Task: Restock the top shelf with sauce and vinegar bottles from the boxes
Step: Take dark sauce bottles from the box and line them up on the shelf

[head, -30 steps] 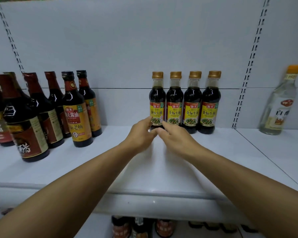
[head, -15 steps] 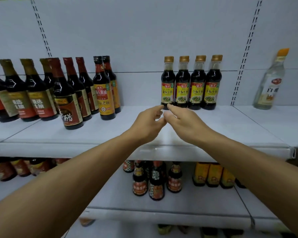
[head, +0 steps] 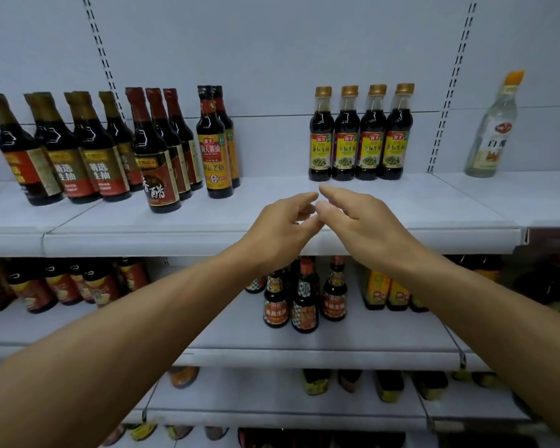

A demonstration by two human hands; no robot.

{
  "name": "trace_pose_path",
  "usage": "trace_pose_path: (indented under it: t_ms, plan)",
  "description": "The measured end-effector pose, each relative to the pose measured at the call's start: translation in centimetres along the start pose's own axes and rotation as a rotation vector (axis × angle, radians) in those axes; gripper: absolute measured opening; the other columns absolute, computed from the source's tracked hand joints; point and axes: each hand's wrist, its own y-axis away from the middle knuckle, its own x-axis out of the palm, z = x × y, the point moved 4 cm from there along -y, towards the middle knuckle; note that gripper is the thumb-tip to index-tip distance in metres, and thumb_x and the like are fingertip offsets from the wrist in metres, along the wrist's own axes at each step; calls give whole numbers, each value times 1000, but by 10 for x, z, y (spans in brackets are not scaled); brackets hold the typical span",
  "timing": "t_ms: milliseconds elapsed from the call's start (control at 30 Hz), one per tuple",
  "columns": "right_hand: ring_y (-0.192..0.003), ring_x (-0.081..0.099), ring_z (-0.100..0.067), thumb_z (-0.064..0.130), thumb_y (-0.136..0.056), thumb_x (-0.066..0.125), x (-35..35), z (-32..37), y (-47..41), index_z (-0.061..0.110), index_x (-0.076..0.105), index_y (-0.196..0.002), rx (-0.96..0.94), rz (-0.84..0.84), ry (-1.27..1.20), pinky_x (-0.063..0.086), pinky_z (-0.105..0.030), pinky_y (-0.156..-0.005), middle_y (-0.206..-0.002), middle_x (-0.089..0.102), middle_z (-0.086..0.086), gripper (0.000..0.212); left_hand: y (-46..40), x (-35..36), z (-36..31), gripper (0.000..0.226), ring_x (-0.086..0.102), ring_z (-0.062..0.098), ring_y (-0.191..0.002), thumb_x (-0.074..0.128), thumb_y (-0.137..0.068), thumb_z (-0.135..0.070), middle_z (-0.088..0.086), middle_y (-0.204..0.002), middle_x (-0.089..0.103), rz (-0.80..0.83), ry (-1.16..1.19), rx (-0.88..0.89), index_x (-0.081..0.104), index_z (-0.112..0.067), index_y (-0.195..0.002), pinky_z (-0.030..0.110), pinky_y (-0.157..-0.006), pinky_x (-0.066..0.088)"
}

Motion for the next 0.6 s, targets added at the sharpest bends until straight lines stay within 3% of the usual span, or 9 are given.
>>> trace_pose_path:
  t_ms: [167, 300, 467, 600]
  plan:
    - [-130, 48, -9, 33, -101, 46, 17, -10, 28, 22, 52, -140, 8, -46, 8, 41, -37, -110, -140, 55, 4, 41, 27, 17, 6, 30, 63, -1, -108, 52, -99, -28, -12, -115, 70, 62, 80, 52, 60, -27, -129, 29, -94, 52]
    - [-115, 58, -6, 26, -100, 49, 45, -32, 57, 24, 61, -130, 16, 18, -6, 49, -33, -99, -124, 65, 7, 32, 49, 44, 37, 29, 64, 2, -108, 53, -98, -26, -11, -116, 69, 156, 122, 11, 61, -26, -127, 35, -96, 53]
    - [-114, 57, -7, 26, -100, 50, 87, -77, 84, 25, 59, -132, 120, 139, 0, 49, -34, -98, -123, 64, 9, 33, 79, 86, 84, 30, 66, 9, -104, 55, -98, -22, -5, -114, 70, 228, 156, -114, 61, -21, -127, 36, -91, 54]
    - [-117, 52, -7, 27, -101, 50, 114, -113, 103, 20, 54, -138, 198, 217, 35, 44, -27, -98, -132, 59, 3, 38, 96, 117, 120, 34, 64, 15, -106, 55, -97, -31, 2, -115, 68, 265, 73, -199, 60, -16, -127, 43, -94, 52]
